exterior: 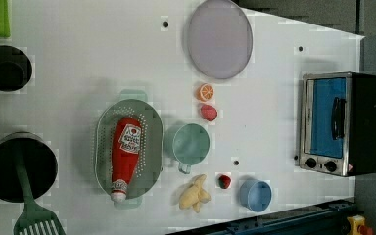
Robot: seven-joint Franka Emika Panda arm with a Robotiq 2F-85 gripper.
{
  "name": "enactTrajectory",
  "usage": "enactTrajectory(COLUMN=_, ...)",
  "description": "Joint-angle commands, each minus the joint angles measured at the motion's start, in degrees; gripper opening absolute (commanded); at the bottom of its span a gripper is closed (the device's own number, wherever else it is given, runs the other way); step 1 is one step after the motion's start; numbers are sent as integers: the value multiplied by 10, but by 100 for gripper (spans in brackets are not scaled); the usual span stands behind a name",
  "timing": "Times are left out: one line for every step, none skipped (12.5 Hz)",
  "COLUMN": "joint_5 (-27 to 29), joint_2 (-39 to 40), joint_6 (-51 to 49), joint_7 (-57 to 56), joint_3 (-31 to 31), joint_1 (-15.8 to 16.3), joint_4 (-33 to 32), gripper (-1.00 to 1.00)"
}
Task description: Pick Ketchup from the table and place it in strainer.
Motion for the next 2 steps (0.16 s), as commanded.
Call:
enactTrajectory(joint_5=-10, joint_2=3, joint_6=-5, joint_7=-29, joint_3=22, joint_1=12, joint_4=0, gripper=100)
enactTrajectory(joint_5=-10, joint_2=5, joint_6=-5, joint_7=-29, joint_3=20, joint_1=12, joint_4=-1, gripper=100)
